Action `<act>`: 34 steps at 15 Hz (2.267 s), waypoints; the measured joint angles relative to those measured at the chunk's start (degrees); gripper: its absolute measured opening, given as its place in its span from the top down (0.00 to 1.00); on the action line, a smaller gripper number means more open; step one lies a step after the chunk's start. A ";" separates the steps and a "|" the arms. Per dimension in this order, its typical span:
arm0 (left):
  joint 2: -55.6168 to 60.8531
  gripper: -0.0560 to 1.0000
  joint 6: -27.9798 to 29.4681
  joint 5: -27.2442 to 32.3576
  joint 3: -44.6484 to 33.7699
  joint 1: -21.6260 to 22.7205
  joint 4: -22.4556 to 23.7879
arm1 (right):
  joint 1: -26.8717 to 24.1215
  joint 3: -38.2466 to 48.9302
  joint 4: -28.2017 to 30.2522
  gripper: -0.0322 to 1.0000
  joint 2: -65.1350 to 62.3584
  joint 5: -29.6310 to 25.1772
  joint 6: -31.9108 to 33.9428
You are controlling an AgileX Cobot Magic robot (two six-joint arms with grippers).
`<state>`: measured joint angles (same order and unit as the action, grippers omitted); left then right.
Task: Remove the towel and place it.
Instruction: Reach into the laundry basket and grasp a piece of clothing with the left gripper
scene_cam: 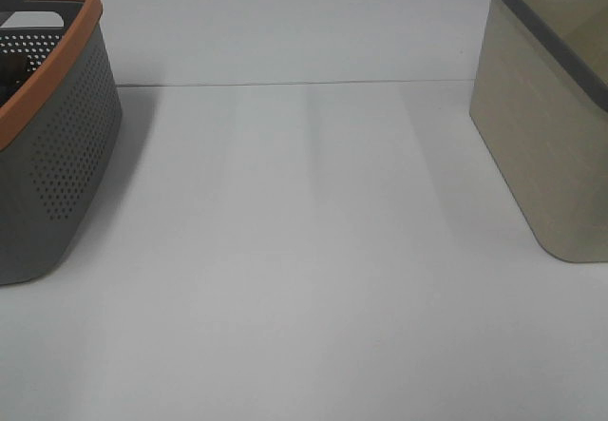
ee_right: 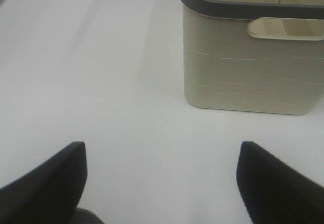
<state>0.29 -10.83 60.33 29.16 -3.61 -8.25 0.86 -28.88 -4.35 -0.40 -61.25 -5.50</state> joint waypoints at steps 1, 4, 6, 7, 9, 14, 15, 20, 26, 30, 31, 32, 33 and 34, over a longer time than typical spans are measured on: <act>0.00 0.19 0.00 0.00 0.00 0.00 0.00 | 0.00 0.00 0.00 0.23 0.00 0.00 0.00; 0.00 0.19 0.00 0.00 0.00 0.00 -0.11 | 0.00 0.00 0.00 0.23 0.00 0.00 0.00; 0.00 0.19 0.00 0.00 0.00 0.00 -1.32 | 0.00 0.00 0.00 0.23 0.00 0.00 0.00; -0.46 0.19 0.00 0.00 0.00 0.00 -1.49 | 0.00 0.00 0.00 0.23 0.00 0.00 0.00; -4.07 0.20 0.92 -1.89 1.38 0.00 -0.06 | 0.00 0.00 0.00 0.23 0.00 0.00 0.00; -20.45 0.25 17.99 -15.13 8.88 0.00 14.38 | 0.00 0.00 0.00 0.23 0.00 0.00 0.00; -20.45 0.25 17.99 -15.13 8.88 0.00 14.38 | 0.00 0.00 0.00 0.23 0.00 0.00 0.00; -45.66 0.25 36.84 -18.16 18.11 0.00 28.99 | 0.00 0.00 0.00 0.23 0.00 0.00 0.00; -76.09 0.25 40.16 -11.57 32.14 0.00 31.86 | 0.00 0.00 0.00 0.23 0.00 0.00 0.00; -91.16 0.25 40.16 -7.28 45.21 1.60 31.46 | 0.00 0.00 0.00 0.23 0.00 0.00 0.00; -94.25 0.25 39.94 -5.73 48.19 3.38 29.85 | 0.00 0.00 0.00 0.23 0.00 0.00 0.00; -97.00 0.25 38.62 -4.35 50.99 5.44 27.27 | 0.00 0.00 0.00 0.23 0.00 0.00 0.00; -99.47 0.25 37.01 -3.32 53.69 7.79 23.95 | 0.00 0.00 0.00 0.23 0.00 0.00 0.00; -101.41 0.25 35.52 -2.92 55.75 9.91 19.94 | 0.00 0.00 -0.06 0.23 0.00 0.00 0.00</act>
<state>-101.13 24.69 57.41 84.91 6.30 11.69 0.86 -28.88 -4.41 -0.40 -61.25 -5.50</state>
